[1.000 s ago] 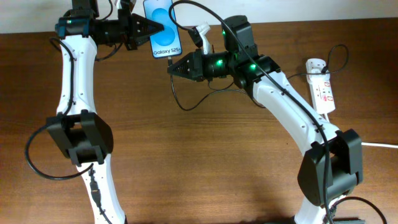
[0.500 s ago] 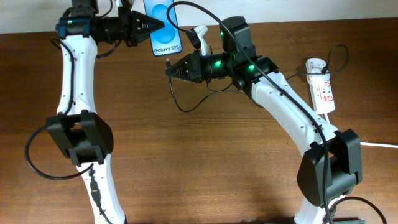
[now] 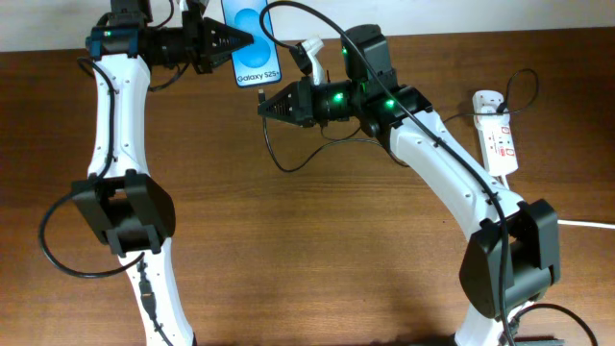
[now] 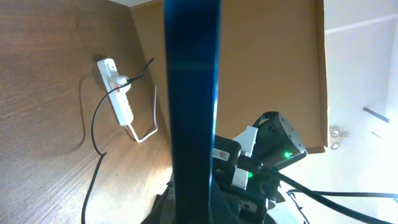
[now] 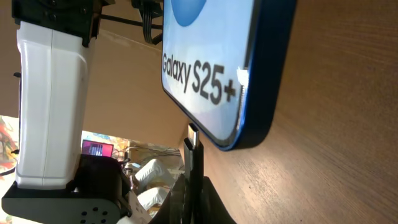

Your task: Plug charger to phone and switch on socket

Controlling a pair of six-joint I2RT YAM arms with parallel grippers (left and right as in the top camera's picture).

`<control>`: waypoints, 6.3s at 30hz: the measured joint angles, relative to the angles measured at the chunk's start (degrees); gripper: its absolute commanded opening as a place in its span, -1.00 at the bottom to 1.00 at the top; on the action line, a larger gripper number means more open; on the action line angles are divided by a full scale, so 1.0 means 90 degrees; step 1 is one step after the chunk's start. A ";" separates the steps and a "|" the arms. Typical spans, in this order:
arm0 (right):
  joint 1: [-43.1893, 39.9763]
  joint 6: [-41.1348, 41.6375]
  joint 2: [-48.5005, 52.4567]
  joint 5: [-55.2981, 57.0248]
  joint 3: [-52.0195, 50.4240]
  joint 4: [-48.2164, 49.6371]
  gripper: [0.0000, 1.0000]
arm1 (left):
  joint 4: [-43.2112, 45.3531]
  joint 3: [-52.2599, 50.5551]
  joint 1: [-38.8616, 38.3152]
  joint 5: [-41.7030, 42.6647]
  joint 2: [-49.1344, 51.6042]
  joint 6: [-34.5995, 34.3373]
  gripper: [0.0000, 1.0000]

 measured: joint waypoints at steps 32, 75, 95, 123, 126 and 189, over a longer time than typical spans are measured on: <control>0.0000 0.0070 0.0005 0.0121 0.0000 0.0119 -0.91 | -0.0070 0.0000 0.0000 0.0002 0.0000 0.0134 -1.00; -0.0374 0.0279 0.0066 -0.0124 -0.0027 0.0617 0.97 | -0.0306 0.0000 -0.0214 0.0027 0.0000 0.0316 -1.00; -0.1175 -0.1877 -0.2217 0.3665 -0.0044 -0.5612 0.97 | -0.1292 -0.2239 -0.1486 -0.3820 0.0000 0.2157 -0.99; -0.1185 -0.2093 -0.2336 0.4461 -0.0044 -0.6195 0.96 | -0.1141 -0.2494 -0.1659 -0.4896 0.0850 0.2293 0.01; -0.1185 -0.2098 -0.2336 0.4486 -0.0044 -0.6198 0.97 | -0.1163 -0.2460 -0.1649 -0.4981 0.0918 0.2261 0.29; -0.5761 -0.2897 0.1826 0.5802 -0.0034 -0.2414 0.97 | -0.1115 -0.1773 -0.0563 -0.9585 -0.1154 0.1545 0.99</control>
